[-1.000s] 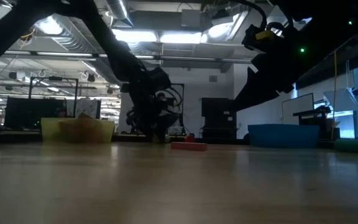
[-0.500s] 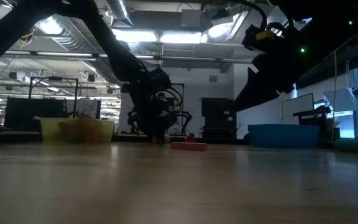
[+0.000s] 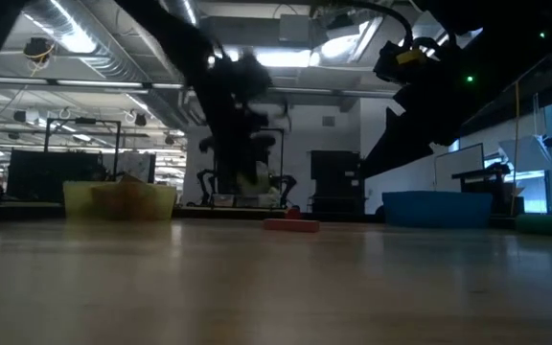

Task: Sort blocks by size
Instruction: Put the light green cylindrical block into the light orange bin

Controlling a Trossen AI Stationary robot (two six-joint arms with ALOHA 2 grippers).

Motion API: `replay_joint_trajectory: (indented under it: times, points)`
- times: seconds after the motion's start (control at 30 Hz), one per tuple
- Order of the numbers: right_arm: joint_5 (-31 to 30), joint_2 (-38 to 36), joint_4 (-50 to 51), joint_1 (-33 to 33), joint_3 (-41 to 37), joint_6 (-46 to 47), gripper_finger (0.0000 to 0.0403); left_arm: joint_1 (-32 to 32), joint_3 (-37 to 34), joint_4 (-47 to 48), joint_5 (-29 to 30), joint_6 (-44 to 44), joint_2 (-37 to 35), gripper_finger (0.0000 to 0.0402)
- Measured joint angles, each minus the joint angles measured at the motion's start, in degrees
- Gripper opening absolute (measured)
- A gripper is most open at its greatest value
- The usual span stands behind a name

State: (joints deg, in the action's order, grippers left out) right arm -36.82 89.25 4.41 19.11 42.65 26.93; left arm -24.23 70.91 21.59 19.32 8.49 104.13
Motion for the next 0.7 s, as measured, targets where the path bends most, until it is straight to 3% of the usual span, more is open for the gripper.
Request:
replay_joint_trajectory:
  times: [0.43, 0.7]
  points:
    - [0.62, 0.00, -1.22, 0.00, 0.00, 0.03, 0.0289, 18.83, 0.02, 14.89, -0.12, 6.16, -18.53, 0.0120]
    - [1.75, 0.00, -1.59, 0.00, 0.00, -0.23, 0.0289, 31.77, 0.02, 24.57, -0.33, 14.33, -24.93, 0.0121]
